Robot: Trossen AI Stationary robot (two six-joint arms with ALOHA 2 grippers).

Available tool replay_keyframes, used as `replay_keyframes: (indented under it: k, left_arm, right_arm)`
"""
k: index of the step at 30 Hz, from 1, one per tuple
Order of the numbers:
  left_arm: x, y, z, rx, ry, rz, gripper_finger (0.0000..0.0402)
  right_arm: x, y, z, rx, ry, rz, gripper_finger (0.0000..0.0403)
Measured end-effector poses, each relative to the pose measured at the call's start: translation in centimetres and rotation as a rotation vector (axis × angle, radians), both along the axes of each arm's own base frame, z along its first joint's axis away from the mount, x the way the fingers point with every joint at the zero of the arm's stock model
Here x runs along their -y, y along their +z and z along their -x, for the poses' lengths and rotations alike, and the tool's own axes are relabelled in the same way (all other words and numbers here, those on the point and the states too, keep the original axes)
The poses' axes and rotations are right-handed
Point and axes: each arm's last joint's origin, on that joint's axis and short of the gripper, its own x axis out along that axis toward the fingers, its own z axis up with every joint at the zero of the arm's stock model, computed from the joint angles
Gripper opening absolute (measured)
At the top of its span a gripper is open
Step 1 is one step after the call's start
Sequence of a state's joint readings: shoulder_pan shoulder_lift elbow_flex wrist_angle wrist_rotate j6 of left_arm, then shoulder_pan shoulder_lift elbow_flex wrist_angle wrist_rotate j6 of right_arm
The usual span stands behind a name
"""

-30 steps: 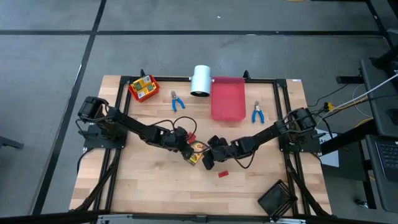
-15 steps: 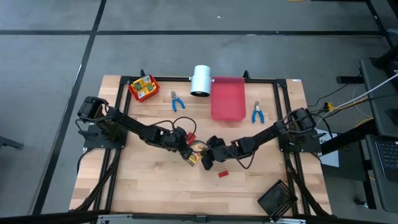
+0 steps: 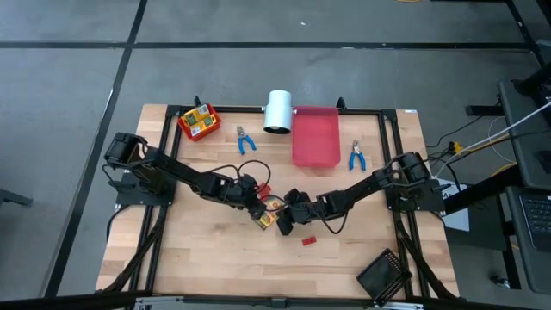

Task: Pick & Place School Supplies
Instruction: Put the yellow crayon box into the red bin

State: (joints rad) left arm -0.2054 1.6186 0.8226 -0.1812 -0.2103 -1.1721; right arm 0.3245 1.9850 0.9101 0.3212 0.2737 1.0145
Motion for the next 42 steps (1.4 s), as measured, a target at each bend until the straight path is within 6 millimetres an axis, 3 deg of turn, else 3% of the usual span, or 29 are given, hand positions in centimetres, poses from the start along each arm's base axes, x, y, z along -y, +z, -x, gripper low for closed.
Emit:
replay_keyframes:
  k: [16,24,34,42]
  left_arm:
    - [0.1,0.9,-0.4,0.080,-0.031,0.034,0.0182]
    - [0.9,1.5,-1.0,0.168,-0.150,0.016,0.0182]
    - [2.8,1.2,-0.5,0.144,-0.174,0.037,0.0182]
    - [7.7,1.5,1.3,0.224,-0.246,-0.299,0.0182]
  right_arm:
    - [-0.8,-0.5,0.6,-0.044,0.029,0.018,0.0000]
    - [-0.7,-0.5,0.6,-0.041,0.025,0.020,0.0000]
    - [-0.7,-0.4,0.5,-0.031,0.013,0.013,0.0000]
    - [-0.7,-0.1,0.5,-0.011,-0.007,-0.001,0.0000]
